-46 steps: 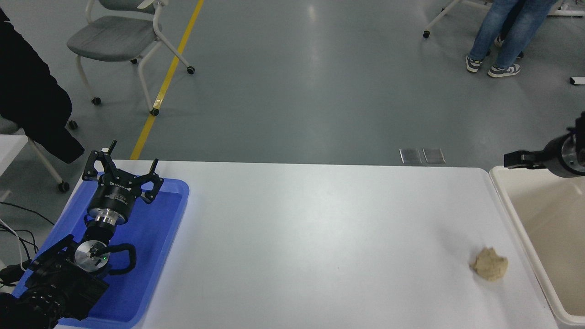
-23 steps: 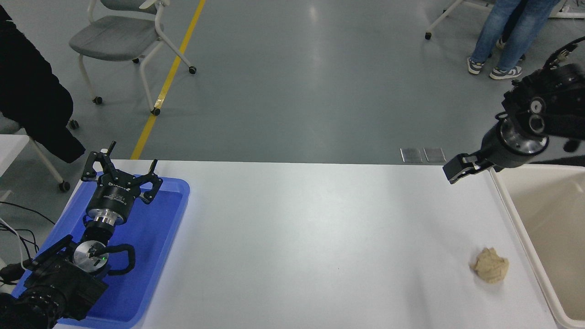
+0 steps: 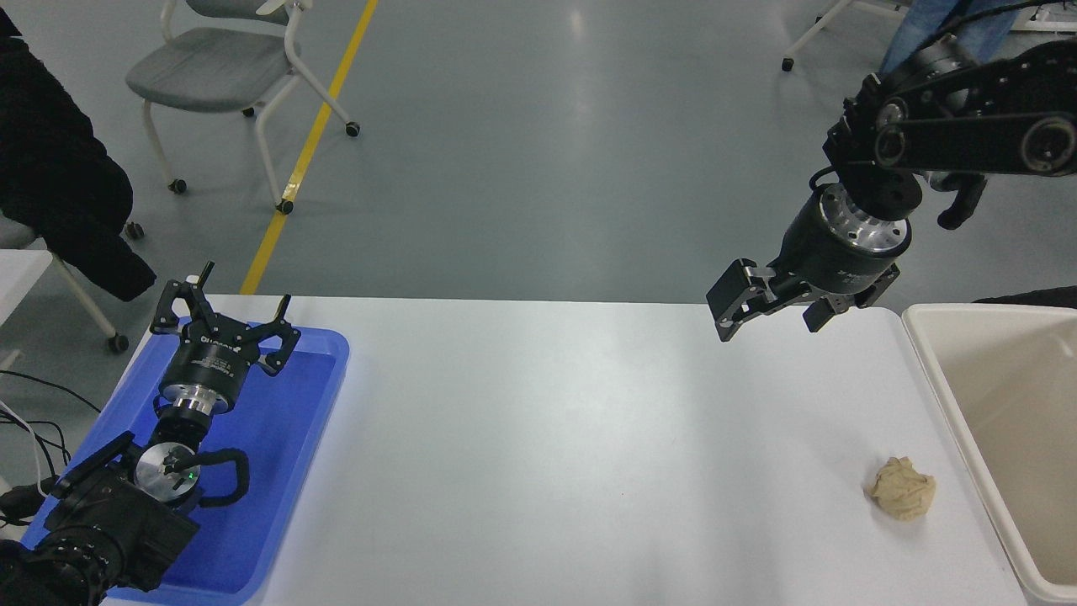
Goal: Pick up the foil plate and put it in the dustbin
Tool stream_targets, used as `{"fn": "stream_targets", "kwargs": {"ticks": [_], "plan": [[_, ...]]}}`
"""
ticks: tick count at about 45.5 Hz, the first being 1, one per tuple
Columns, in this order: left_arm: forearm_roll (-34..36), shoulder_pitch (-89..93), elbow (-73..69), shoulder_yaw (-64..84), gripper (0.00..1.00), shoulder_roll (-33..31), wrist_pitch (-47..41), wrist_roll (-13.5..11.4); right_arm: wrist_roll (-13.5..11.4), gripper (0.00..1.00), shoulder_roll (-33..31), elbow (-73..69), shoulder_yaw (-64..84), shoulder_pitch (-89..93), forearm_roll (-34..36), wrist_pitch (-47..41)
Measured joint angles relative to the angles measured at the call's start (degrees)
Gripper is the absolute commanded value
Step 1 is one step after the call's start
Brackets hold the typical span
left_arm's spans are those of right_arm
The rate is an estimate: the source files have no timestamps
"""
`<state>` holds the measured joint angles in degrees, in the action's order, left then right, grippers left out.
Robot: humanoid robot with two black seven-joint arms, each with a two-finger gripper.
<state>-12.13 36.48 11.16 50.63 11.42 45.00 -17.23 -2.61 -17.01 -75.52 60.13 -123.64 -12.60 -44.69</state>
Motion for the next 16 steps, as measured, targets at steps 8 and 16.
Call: {"fn": "stream_targets", "kwargs": {"ticks": [8,16], "plan": [[0.0,0.0,0.0,0.0,1.00,0.0,0.0,0.0,0.0,1.00,-1.0,-2.2,1.9,-2.6,0.9,-0.2],[0.0,0.0,0.0,0.0,1.00,0.0,0.0,0.0,-0.1,1.00,-1.8,-3.8,3.2,-4.6,1.4,-0.2]]}}
